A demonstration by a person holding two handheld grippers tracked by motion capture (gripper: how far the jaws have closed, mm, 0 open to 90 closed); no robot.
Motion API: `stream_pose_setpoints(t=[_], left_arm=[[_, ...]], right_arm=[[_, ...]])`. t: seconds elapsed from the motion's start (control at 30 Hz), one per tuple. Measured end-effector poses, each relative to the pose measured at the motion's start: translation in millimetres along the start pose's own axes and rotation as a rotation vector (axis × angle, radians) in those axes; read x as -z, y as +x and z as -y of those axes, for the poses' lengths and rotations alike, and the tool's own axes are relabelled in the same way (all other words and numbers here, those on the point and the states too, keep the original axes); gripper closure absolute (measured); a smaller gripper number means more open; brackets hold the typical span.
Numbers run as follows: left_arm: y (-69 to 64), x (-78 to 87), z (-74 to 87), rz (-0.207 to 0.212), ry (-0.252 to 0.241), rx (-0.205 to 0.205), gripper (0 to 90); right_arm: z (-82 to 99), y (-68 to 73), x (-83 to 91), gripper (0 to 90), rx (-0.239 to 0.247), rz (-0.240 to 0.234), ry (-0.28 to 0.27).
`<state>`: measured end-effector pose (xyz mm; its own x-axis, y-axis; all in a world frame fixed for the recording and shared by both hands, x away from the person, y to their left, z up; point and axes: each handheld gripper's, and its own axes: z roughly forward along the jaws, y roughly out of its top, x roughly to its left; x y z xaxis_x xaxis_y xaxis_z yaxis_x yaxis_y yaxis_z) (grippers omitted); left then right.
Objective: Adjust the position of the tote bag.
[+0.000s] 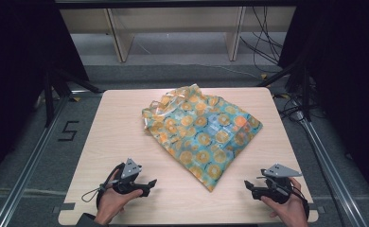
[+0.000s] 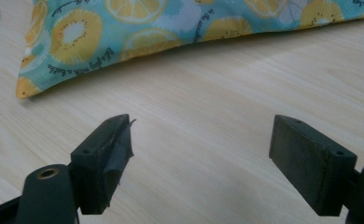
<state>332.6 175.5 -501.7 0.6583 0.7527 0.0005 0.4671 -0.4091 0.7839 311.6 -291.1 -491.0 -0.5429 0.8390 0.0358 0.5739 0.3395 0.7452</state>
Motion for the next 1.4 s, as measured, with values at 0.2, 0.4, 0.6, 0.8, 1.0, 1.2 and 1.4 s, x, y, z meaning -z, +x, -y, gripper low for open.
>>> stream_pose_setpoints(t=[0.2,0.4,0.6,0.8,1.0,1.2,1.4], left_arm=[[6.5,-1.6,-2.9,-0.008,0.021,0.008,21.5],[19.4,-9.3,-13.4,-0.026,0.029,0.018,22.7],[38.5,-20.8,-34.3,-0.056,0.000,0.037,24.8],[51.1,-34.7,-60.0,-0.083,-0.015,-0.006,33.6],[66.4,-57.3,-88.4,-0.128,-0.001,-0.066,31.3],[73.8,-80.3,-106.9,-0.173,0.036,-0.167,32.4],[90.1,-99.1,-121.2,-0.201,0.048,-0.183,40.3]], right_arm=[[-0.3,0.2,0.5,22.2,-0.022,-0.001,0.006],[-0.2,6.4,-1.9,23.3,-0.039,0.005,0.010],[-2.3,3.5,-2.5,24.1,0.003,-0.009,0.001],[-1.0,4.6,-4.1,24.2,0.014,0.016,0.005],[-0.3,3.7,-4.7,24.2,-0.012,0.008,0.010],[-2.1,5.2,-6.1,24.4,-0.001,0.005,0.013],[-1.2,7.9,-4.5,24.9,-0.018,-0.002,0.012]])
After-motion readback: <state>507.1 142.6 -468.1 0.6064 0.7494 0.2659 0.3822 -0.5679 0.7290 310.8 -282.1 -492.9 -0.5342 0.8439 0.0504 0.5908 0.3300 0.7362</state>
